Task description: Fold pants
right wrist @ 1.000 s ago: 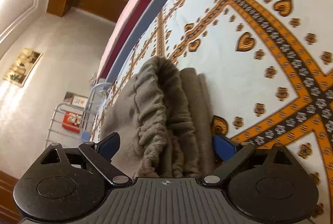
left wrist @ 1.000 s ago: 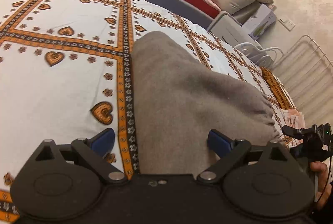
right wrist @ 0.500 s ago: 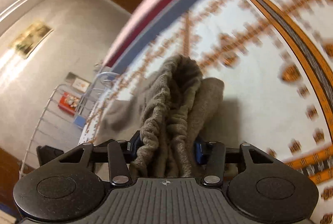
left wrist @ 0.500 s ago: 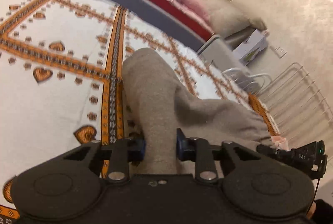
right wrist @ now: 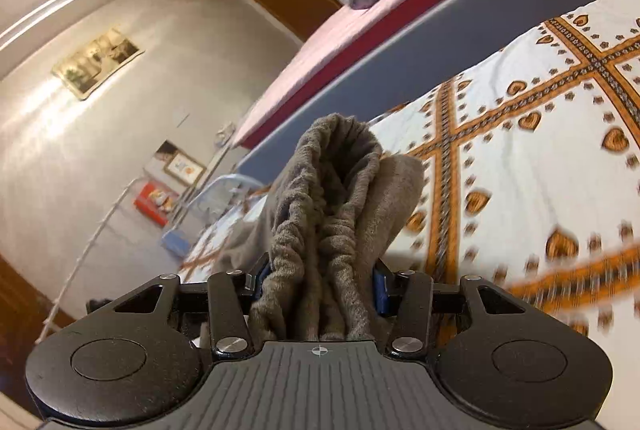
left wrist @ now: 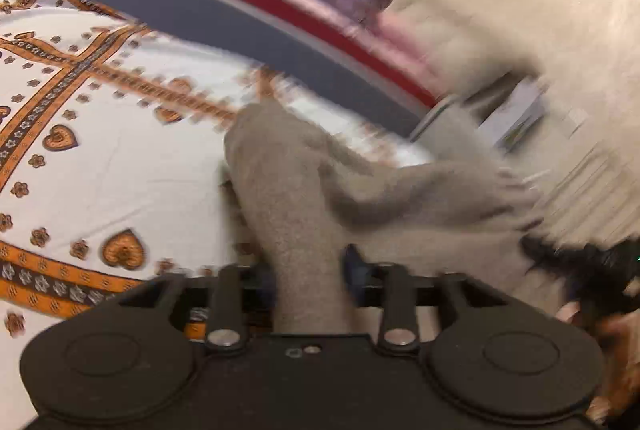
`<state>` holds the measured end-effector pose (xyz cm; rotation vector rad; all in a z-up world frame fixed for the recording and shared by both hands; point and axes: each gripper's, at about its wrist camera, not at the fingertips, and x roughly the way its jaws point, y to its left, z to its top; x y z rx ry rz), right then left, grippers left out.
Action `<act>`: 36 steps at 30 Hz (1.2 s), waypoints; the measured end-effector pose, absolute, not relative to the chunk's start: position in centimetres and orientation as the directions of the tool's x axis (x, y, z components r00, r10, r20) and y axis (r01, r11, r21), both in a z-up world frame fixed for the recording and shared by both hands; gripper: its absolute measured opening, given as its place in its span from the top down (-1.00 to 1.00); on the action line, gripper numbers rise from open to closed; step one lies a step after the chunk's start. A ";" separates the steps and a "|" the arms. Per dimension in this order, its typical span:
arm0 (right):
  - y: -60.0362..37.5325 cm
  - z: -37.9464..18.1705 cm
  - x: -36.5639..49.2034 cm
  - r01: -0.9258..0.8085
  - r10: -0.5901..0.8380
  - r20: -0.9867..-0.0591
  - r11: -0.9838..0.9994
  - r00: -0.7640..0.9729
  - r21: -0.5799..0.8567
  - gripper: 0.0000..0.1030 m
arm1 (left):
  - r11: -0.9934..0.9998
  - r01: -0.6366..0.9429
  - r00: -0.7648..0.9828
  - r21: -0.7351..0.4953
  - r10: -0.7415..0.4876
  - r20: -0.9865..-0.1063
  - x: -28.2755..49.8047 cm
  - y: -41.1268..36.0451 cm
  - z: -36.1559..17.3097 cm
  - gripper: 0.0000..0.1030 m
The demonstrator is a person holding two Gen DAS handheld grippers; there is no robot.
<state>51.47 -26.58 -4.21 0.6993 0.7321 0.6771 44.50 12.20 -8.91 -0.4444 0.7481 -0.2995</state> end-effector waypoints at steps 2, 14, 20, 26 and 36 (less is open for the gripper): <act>-26.8 -6.6 53.6 -0.215 0.688 -0.465 0.660 0.557 0.720 -0.14 | 0.878 0.118 0.723 -0.464 -0.396 -0.566 44.3 12.0 -9.8 -0.12; -26.1 -7.5 50.8 -0.223 0.538 -0.603 0.825 0.589 0.519 -0.63 | 0.939 0.077 0.733 -0.335 -0.281 -0.620 42.1 10.8 -9.2 -0.34; -25.8 -6.0 49.2 -0.237 0.498 -0.602 0.855 0.624 0.461 -0.74 | 0.975 0.052 0.761 -0.218 -0.180 -0.624 40.1 9.4 -6.0 -0.87; -26.9 -1.4 42.2 -0.333 0.480 -0.566 0.876 0.670 0.349 -1.00 | 0.985 0.093 0.785 -0.142 -0.160 -0.598 33.4 7.5 -2.4 -0.88; -27.0 1.1 25.8 -0.233 0.311 -0.547 0.950 0.777 0.209 -1.00 | 0.989 0.065 0.797 -0.131 -0.131 -0.590 19.2 3.2 -0.3 -0.88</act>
